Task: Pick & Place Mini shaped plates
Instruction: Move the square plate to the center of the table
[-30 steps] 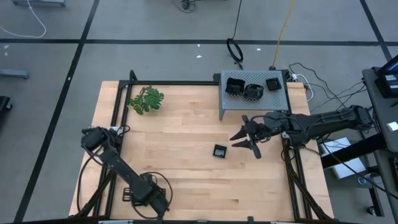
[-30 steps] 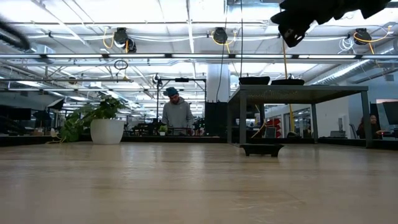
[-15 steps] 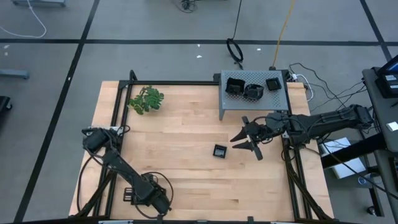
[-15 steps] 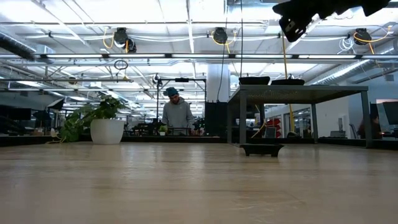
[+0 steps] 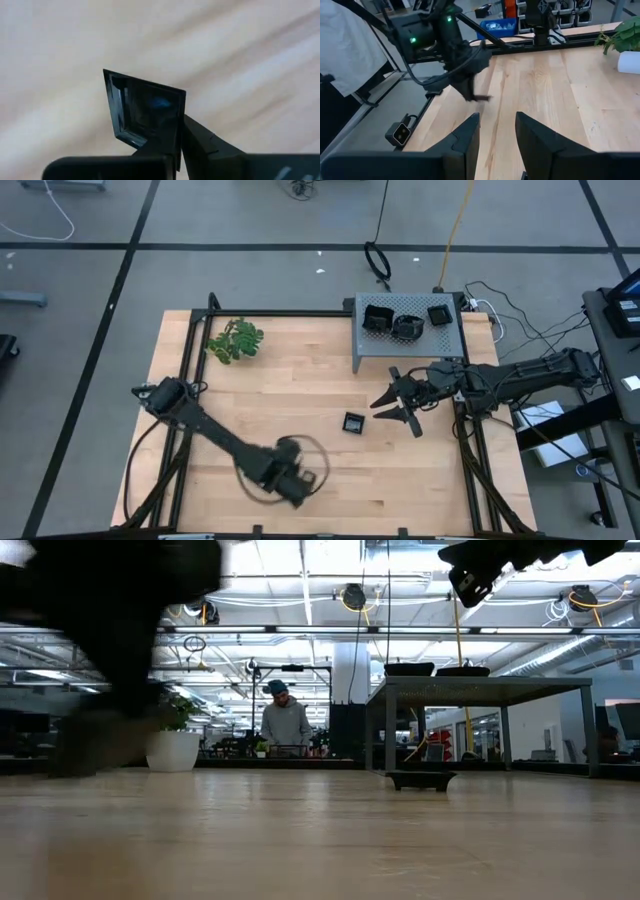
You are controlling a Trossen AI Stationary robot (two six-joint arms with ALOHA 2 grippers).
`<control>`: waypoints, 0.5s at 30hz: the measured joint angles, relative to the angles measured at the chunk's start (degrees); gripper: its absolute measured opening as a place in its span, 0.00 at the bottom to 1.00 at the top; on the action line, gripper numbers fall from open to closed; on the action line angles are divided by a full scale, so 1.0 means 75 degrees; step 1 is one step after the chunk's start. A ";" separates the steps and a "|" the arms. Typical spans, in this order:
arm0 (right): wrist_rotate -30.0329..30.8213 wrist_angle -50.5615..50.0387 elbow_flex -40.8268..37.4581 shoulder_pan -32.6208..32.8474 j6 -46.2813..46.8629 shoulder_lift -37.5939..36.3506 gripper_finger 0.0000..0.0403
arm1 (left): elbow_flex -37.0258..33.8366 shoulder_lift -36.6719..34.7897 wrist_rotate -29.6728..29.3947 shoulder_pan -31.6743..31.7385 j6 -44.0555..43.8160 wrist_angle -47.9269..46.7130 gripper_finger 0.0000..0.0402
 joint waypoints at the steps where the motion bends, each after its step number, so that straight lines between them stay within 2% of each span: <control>1: -0.0001 0.0000 0.0000 0.0000 0.0002 0.0000 0.29 | 0.0020 -0.0004 -0.0379 0.0166 0.0683 0.0319 0.05; 4: 0.0001 0.0000 0.0000 0.0000 0.0001 0.0000 0.29 | 0.0020 0.0007 -0.0889 0.0748 0.2585 0.1468 0.04; 9: 0.0050 -0.0007 0.0000 -0.0001 0.0000 0.0000 0.29 | 0.0023 0.0366 -0.0732 0.1808 0.5352 0.3498 0.01; 12: 0.0333 -0.0091 0.0000 -0.0003 -0.0006 0.0000 0.29 | 0.0023 0.0571 -0.0266 0.2179 0.6222 0.4041 0.03; 15: 0.0646 -0.0091 0.0000 -0.0009 -0.0030 0.0000 0.29 | 0.0023 0.0756 0.0117 0.2384 0.6631 0.3984 0.04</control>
